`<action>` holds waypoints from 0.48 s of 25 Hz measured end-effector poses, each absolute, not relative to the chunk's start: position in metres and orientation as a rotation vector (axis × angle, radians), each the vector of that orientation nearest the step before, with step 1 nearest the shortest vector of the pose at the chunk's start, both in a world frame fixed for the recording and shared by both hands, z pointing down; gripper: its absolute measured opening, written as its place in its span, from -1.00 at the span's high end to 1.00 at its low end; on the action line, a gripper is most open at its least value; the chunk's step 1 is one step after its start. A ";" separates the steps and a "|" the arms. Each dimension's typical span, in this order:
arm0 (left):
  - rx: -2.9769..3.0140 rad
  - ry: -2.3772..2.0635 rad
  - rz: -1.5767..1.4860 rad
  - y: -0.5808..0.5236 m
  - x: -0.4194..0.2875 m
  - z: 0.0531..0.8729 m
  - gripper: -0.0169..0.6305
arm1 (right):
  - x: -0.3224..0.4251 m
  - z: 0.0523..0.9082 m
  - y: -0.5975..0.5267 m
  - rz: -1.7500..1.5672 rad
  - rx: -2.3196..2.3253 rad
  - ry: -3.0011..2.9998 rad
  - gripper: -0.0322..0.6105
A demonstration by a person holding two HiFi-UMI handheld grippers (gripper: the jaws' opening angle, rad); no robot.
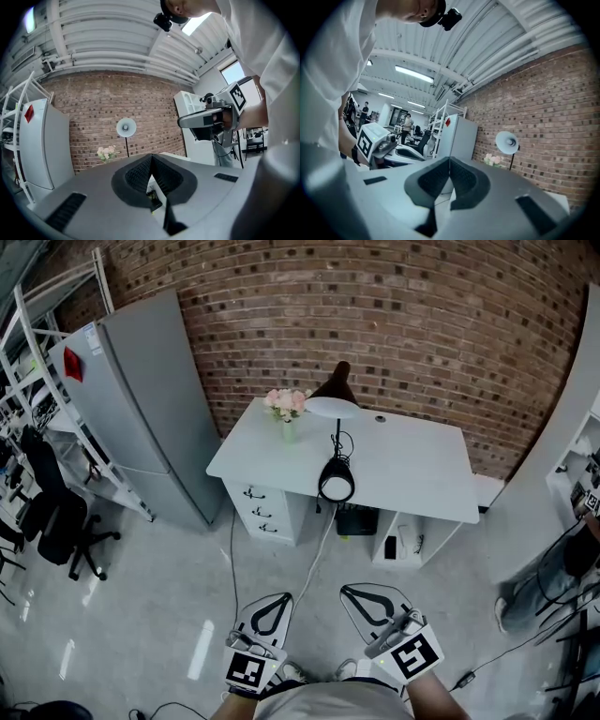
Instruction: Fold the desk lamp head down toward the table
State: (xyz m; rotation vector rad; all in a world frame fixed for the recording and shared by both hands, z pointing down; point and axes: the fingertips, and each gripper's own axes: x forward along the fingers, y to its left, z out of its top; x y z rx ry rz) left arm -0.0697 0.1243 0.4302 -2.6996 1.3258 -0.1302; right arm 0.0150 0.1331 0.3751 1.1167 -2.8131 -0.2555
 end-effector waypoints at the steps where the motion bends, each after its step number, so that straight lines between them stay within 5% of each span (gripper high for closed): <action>1: -2.697 1.336 -0.129 0.123 -0.068 0.429 0.92 | 0.022 0.375 0.132 -0.243 1.134 -2.808 0.84; 12: -2.637 1.414 -0.134 0.115 -0.033 0.427 0.92 | 0.100 0.385 0.124 -0.237 1.159 -2.773 0.84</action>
